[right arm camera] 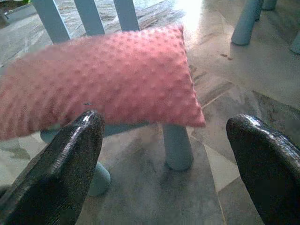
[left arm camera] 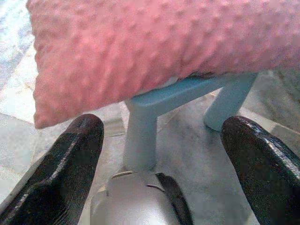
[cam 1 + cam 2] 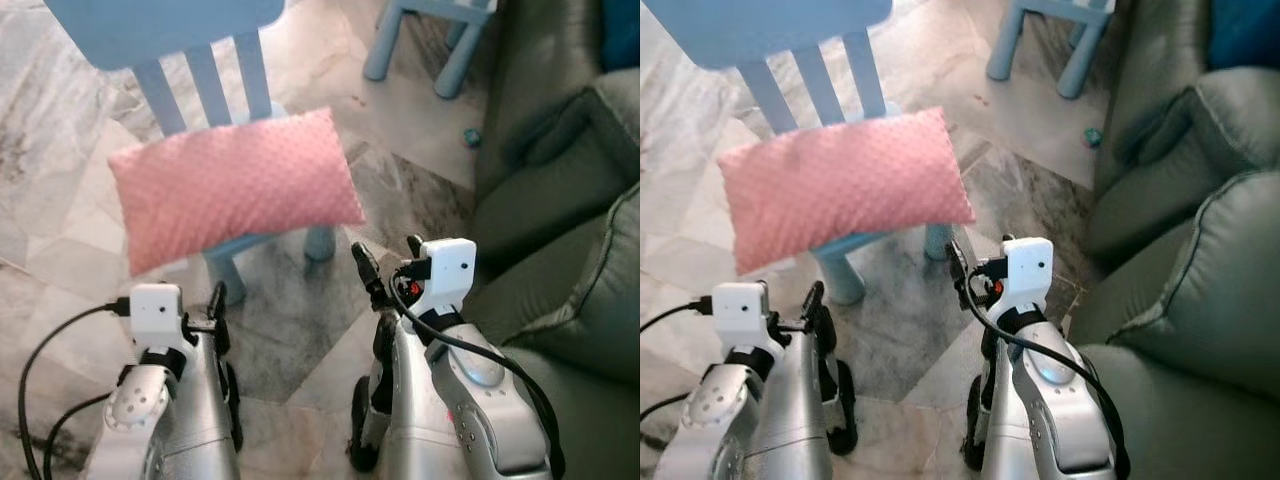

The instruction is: Move the pillow to the sofa

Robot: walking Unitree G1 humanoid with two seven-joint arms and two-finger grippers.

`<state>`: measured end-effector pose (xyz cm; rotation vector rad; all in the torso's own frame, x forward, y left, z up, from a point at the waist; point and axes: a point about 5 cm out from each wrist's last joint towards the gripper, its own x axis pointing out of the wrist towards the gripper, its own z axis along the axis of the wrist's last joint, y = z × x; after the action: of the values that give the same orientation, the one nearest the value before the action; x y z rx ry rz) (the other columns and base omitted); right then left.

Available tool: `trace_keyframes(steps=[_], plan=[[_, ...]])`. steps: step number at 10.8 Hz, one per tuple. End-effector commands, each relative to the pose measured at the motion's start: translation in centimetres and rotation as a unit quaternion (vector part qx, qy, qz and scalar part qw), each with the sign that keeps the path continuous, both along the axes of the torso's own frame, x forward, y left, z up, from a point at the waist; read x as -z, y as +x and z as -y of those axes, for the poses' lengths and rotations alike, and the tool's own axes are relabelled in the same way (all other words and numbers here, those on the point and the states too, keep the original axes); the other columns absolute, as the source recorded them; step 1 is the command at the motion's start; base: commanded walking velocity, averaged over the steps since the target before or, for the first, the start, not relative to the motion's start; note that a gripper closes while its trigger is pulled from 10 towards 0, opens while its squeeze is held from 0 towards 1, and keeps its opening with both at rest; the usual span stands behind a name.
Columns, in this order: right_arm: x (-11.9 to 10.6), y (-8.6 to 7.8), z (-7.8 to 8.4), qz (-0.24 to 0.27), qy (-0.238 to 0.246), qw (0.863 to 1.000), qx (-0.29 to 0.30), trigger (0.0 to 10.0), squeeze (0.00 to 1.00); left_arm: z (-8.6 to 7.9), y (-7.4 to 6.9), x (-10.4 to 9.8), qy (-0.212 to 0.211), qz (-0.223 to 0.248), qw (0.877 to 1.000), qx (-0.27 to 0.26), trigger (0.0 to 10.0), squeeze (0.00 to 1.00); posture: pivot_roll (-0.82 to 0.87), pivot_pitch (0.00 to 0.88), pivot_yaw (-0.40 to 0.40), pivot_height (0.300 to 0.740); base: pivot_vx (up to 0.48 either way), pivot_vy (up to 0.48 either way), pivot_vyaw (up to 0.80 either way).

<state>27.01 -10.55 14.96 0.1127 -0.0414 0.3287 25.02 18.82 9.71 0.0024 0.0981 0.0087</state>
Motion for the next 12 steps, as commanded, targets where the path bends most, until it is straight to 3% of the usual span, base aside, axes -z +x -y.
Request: trace_keyframes(steps=[1, 3, 12], plan=[[0.7, -0.2, 0.1, -0.013, 0.001, 1.000, -0.003, 10.0, 0.00, -0.5, -0.5, 0.9, 0.005, -0.020, 1.000, -0.014, 10.0, 0.00, -0.04, 0.397, -0.069, 0.438, 0.000, 0.000, 0.00], [0.7, -0.2, 0.1, -0.012, 0.001, 1.000, -0.003, 10.0, 0.00, -0.7, -0.3, 0.8, 0.007, -0.017, 1.000, -0.016, 10.0, 0.00, -0.04, 0.399, -0.068, 0.413, 0.000, 0.000, 0.00], [0.8, 0.1, 0.5, -0.014, -0.001, 1.000, 0.006, 10.0, 0.00, -2.2, 0.1, 0.9, 0.035, -0.022, 0.997, -0.064, 10.0, 0.00, -0.05, 0.401, -0.068, 0.413, 0.000, 0.000, 0.00]])
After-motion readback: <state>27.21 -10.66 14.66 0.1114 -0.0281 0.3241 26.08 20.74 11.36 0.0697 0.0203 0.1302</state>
